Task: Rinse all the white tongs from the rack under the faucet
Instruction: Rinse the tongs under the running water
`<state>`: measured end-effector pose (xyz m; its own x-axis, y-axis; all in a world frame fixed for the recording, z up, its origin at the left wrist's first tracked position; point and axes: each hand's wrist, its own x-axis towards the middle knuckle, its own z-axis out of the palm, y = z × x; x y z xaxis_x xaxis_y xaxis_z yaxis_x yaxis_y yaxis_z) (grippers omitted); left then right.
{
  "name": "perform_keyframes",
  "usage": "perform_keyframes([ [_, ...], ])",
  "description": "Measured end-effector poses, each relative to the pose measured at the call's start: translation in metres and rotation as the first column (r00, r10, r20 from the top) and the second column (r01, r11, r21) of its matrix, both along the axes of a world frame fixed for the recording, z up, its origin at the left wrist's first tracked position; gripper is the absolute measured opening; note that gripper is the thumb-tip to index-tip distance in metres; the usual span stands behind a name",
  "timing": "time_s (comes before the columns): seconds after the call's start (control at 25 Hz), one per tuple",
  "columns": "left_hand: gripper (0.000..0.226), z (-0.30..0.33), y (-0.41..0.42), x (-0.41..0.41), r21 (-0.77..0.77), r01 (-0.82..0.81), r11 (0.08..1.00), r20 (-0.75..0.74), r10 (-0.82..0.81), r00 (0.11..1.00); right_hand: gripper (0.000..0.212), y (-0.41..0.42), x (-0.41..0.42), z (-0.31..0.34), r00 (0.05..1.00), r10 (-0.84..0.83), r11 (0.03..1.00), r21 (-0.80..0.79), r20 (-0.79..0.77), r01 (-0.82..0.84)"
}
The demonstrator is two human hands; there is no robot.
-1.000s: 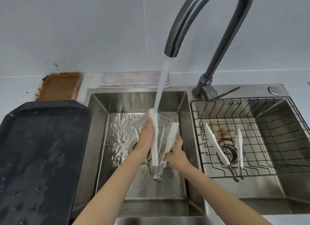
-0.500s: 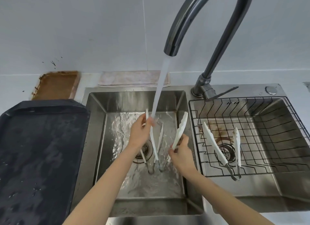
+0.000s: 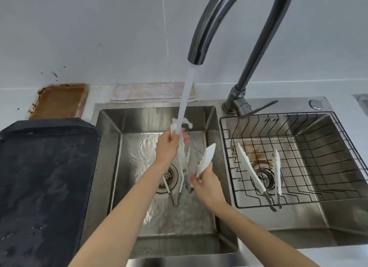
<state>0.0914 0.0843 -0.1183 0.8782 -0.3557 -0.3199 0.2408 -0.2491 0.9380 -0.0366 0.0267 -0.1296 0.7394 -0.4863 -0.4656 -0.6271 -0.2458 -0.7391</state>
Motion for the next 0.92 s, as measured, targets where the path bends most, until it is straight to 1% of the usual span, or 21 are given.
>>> perform_keyframes([
  [0.08,0.024,0.000,0.005,0.002,0.026,-0.018,1.000,0.041,0.017,0.999,0.039,-0.004,0.003,0.002,0.994,-0.103,0.993,0.067,0.049,0.099],
  [0.16,0.027,-0.001,0.015,0.003,0.075,-0.019,0.997,0.080,0.013,0.997,0.026,-0.010,0.011,0.003,0.961,-0.230,0.970,0.115,0.152,0.213],
  [0.2,0.026,0.000,0.020,0.004,0.099,-0.026,0.995,0.093,0.017,0.996,0.022,-0.013,0.019,0.005,0.942,-0.276,0.956,0.153,0.192,0.249],
  [0.24,0.025,0.001,0.026,0.004,0.114,-0.042,0.993,0.104,0.030,0.994,0.023,-0.015,0.028,0.007,0.928,-0.307,0.942,0.207,0.213,0.264],
  [0.32,0.021,0.007,0.035,0.003,0.104,-0.078,0.991,0.124,0.065,0.990,0.027,-0.017,0.047,0.011,0.924,-0.318,0.914,0.327,0.211,0.240],
  [0.44,0.025,0.024,0.044,0.008,0.062,-0.130,0.990,0.215,0.114,0.970,0.030,-0.013,0.072,0.016,0.955,-0.269,0.866,0.467,0.128,0.181],
  [0.52,0.026,0.034,0.047,0.013,0.073,-0.168,0.983,0.281,0.141,0.949,0.019,-0.008,0.084,0.018,0.956,-0.276,0.817,0.548,0.100,0.178],
  [0.56,0.027,0.037,0.048,0.016,0.087,-0.178,0.980,0.300,0.144,0.943,0.015,-0.005,0.089,0.018,0.957,-0.276,0.805,0.565,0.093,0.178],
  [0.6,0.028,0.038,0.049,0.018,0.097,-0.180,0.979,0.309,0.142,0.941,0.015,-0.002,0.093,0.019,0.960,-0.269,0.804,0.568,0.081,0.177],
  [0.72,0.029,0.038,0.054,0.017,0.096,-0.180,0.979,0.311,0.142,0.940,0.032,0.005,0.093,0.019,0.974,-0.224,0.811,0.557,0.015,0.178],
  [0.76,0.029,0.036,0.057,0.017,0.096,-0.184,0.978,0.307,0.147,0.940,0.034,0.006,0.092,0.019,0.975,-0.222,0.803,0.570,0.011,0.176],
  [0.84,0.031,0.030,0.065,0.015,0.072,-0.204,0.976,0.263,0.179,0.948,0.036,0.007,0.088,0.020,0.976,-0.211,0.818,0.556,0.049,0.149],
  [0.92,0.036,0.019,0.074,0.012,0.015,-0.248,0.969,0.145,0.244,0.959,0.039,0.009,0.085,0.020,0.978,-0.175,0.868,0.486,0.112,0.099],
])
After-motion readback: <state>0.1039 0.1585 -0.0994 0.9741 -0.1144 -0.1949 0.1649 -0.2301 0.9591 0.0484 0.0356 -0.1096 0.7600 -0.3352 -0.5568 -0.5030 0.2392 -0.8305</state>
